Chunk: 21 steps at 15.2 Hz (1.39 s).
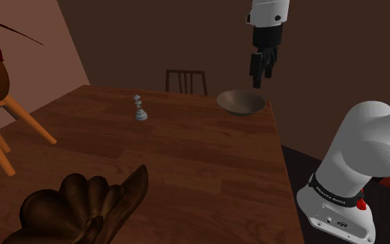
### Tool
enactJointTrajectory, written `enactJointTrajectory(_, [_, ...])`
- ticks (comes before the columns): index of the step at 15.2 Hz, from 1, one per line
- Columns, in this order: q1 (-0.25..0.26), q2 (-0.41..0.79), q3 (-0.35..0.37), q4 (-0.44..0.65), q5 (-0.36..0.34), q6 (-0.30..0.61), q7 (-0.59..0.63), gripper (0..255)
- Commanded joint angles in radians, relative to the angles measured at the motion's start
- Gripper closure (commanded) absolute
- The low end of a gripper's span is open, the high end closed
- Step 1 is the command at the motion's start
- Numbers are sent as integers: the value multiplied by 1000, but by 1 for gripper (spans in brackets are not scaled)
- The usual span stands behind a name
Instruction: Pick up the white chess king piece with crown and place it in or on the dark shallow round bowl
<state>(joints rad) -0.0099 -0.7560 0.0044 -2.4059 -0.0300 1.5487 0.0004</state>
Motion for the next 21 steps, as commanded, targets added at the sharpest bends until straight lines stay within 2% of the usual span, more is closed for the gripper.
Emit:
enactJointTrajectory(1, [0,0,0,0,0,0,0,0])
enactJointTrajectory(11, [42,333,110,205,57,155,125,0])
enactJointTrajectory(21, [76,687,198,528,29,212,252,0])
